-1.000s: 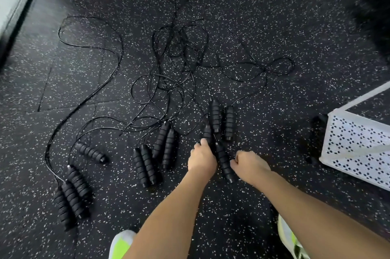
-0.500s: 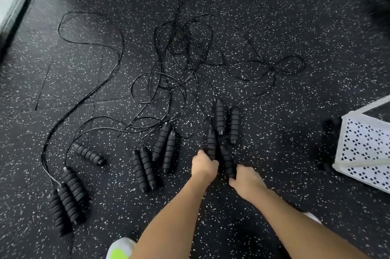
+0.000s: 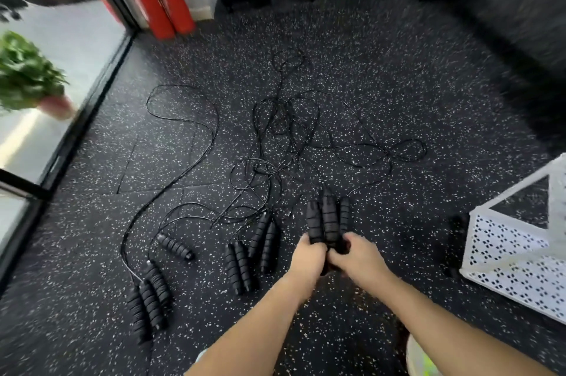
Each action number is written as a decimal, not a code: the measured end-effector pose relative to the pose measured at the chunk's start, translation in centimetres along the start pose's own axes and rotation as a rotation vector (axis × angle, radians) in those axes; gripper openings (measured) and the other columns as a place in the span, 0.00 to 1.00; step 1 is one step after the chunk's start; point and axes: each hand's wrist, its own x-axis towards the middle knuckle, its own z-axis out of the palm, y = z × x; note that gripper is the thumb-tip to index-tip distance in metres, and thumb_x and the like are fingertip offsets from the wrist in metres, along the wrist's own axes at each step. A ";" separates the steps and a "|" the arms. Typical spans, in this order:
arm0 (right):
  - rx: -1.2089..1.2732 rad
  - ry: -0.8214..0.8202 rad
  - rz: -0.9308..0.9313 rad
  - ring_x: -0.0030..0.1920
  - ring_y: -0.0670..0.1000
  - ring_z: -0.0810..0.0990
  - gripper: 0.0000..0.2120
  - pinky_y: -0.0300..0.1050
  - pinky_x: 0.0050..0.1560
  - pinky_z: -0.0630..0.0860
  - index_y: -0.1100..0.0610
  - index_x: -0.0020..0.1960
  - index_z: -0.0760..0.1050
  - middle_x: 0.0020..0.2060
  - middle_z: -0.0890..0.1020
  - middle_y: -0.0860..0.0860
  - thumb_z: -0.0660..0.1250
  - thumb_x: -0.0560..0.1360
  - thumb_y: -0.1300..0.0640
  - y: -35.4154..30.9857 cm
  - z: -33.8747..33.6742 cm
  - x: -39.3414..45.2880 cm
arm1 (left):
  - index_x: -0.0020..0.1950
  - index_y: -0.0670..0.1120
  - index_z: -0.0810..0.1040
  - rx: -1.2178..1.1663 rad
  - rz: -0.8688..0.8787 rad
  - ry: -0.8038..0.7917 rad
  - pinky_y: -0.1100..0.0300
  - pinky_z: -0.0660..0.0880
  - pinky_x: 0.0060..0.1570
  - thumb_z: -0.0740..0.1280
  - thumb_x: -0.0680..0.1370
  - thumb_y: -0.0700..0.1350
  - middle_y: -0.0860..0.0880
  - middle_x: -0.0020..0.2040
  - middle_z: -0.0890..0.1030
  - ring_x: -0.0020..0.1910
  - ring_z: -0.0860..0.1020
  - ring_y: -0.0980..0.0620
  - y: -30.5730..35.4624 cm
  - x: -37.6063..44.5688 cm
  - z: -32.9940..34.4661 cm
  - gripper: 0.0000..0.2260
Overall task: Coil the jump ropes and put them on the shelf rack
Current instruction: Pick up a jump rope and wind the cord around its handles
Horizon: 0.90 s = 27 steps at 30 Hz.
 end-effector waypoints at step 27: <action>0.149 0.195 -0.232 0.36 0.46 0.80 0.04 0.43 0.34 0.74 0.45 0.48 0.81 0.35 0.83 0.46 0.67 0.77 0.50 -11.3 -10.5 -20.8 | 0.54 0.42 0.70 -0.462 0.219 -0.144 0.51 0.80 0.37 0.57 0.74 0.29 0.38 0.52 0.79 0.45 0.78 0.41 10.0 -24.8 -0.5 0.13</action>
